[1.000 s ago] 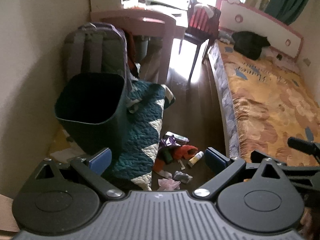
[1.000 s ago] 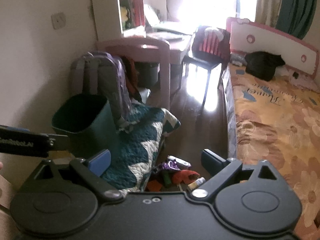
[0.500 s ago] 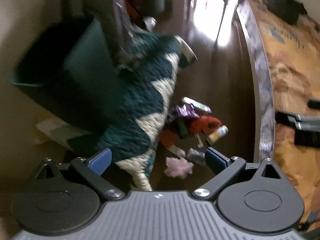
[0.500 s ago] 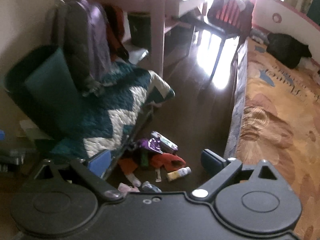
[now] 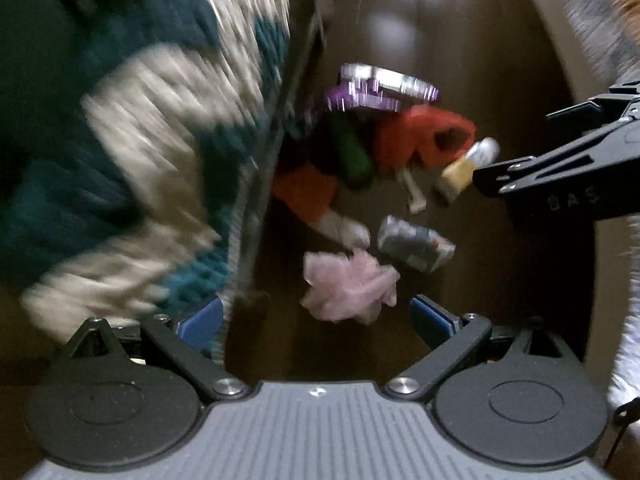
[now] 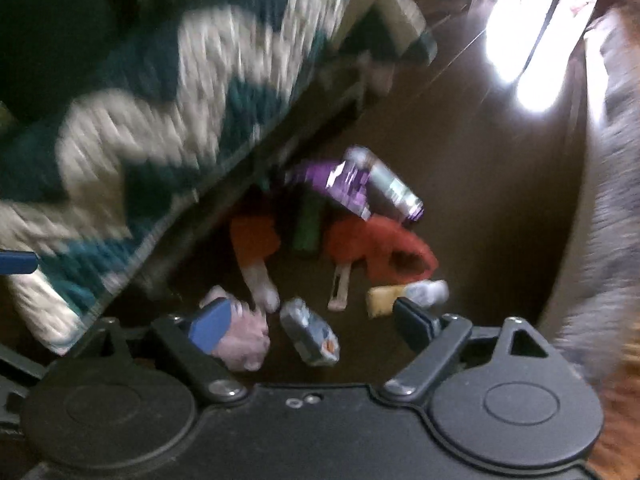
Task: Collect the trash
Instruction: 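Grasp the pink mesh puff with left tool while right tool grasps clear wrapper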
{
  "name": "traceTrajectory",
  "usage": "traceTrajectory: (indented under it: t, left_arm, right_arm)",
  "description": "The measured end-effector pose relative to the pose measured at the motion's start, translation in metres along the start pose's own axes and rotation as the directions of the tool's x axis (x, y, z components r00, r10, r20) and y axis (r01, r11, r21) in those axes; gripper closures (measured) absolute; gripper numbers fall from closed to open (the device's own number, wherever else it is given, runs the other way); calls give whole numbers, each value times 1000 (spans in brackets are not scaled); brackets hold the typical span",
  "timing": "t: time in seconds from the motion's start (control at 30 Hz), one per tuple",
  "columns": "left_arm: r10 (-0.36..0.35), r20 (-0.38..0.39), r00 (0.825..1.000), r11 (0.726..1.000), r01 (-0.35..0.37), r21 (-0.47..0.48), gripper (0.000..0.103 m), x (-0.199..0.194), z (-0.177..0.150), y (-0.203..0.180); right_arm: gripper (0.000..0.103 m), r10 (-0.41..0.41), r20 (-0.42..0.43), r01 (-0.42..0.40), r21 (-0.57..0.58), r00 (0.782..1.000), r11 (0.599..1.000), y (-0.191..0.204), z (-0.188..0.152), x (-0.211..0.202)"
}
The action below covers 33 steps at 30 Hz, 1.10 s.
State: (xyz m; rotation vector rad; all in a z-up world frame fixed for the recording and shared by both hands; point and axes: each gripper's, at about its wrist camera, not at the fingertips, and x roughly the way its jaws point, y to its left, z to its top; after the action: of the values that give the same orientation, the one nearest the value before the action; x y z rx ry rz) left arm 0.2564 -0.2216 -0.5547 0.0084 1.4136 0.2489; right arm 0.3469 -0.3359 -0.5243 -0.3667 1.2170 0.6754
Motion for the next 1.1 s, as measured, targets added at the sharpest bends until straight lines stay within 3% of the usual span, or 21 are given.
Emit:
traceTrajectory:
  t: [0.1, 0.27, 0.53, 0.63, 0.73, 0.8, 0.9, 0.97, 1.1]
  left_arm:
    - [15, -36, 999, 999, -16, -30, 3, 60, -6, -16]
    - [66, -44, 997, 996, -63, 68, 3, 146, -20, -49]
    - [50, -98, 994, 998, -47, 34, 4, 239, -22, -48]
    - [41, -114, 993, 999, -37, 37, 12, 257, -25, -46]
    - [56, -134, 989, 998, -51, 45, 36, 269, -27, -45]
    - [59, -143, 988, 997, -52, 53, 60, 272, -27, -44]
    - [60, -133, 989, 997, -52, 61, 75, 265, -29, -41]
    - [72, -115, 991, 995, -64, 75, 83, 255, -32, -42]
    - [73, -103, 992, 995, -65, 77, 84, 221, -32, -36]
  right_arm:
    - [21, 18, -57, -22, -61, 998, 998, -3, -16, 60]
    - [28, 39, -125, -57, -139, 991, 989, -1, -39, 145]
    - [38, 75, -170, -106, -181, 983, 978, 1, -53, 235]
    - [47, 80, -187, -115, -184, 979, 976, 1, -57, 259]
    - [59, 83, -192, -119, -184, 978, 976, 3, -63, 268]
    - [76, 72, -185, -108, -191, 980, 976, 4, -66, 270]
    - [97, 49, -181, -82, -178, 982, 981, 0, -71, 272]
    - [99, 48, -167, -75, -157, 985, 985, -2, -73, 263]
    - [101, 28, -142, -48, -139, 990, 989, 2, -74, 226]
